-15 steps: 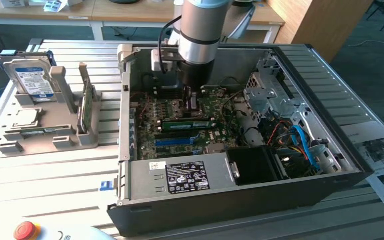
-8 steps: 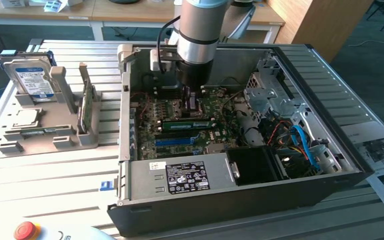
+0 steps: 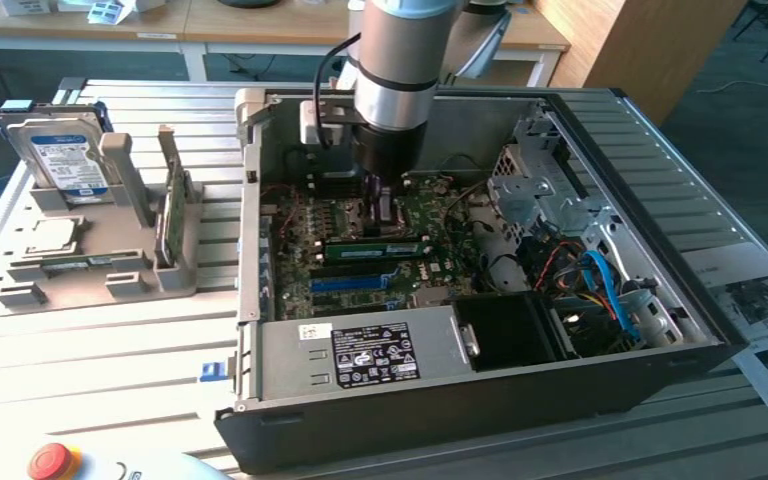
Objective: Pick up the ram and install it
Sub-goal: 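Press down the ram until it locks into place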
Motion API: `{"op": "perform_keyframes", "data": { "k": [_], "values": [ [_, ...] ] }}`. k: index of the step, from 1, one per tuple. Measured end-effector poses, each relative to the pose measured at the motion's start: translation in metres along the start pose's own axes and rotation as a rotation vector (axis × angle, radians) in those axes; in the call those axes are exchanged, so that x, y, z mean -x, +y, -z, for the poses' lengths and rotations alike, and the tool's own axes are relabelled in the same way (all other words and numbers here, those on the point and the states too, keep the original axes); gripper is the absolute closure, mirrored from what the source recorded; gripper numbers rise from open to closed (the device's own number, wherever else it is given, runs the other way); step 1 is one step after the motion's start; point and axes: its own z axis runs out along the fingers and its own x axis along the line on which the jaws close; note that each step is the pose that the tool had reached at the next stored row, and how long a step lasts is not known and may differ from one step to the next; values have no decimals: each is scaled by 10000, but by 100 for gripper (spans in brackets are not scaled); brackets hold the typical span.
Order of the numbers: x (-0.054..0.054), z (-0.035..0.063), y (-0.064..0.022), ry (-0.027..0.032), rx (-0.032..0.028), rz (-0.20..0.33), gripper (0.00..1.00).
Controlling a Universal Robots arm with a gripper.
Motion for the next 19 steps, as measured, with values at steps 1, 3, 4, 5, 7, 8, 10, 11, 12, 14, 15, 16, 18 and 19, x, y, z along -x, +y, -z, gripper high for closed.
{"op": "perform_keyframes", "data": {
  "k": [1, 3, 4, 5, 7, 8, 10, 11, 12, 14, 15, 16, 18, 19],
  "values": [
    [-7, 0, 0, 0, 0, 0, 90],
    [-23, 0, -1, 0, 0, 0, 90],
    [-31, 0, -1, 0, 0, 0, 90],
    [-39, 0, -1, 0, 0, 0, 90],
    [-53, -1, -1, 0, 0, -1, 90],
    [-60, -1, -1, -1, 0, -1, 90],
    [-69, -1, -1, 0, 0, -3, 90],
    [-69, -1, -1, 0, 0, -3, 90],
    [-69, -1, -1, -1, 0, -4, 90],
    [-70, -1, -2, 0, 0, -2, 90],
    [-70, -1, 0, -1, 1, -1, 90],
    [-71, -1, 5, 0, 0, 0, 90],
    [-73, -2, 35, 0, 0, -2, 90],
    [-73, -2, 49, 0, 0, -2, 90]
  ]
}}
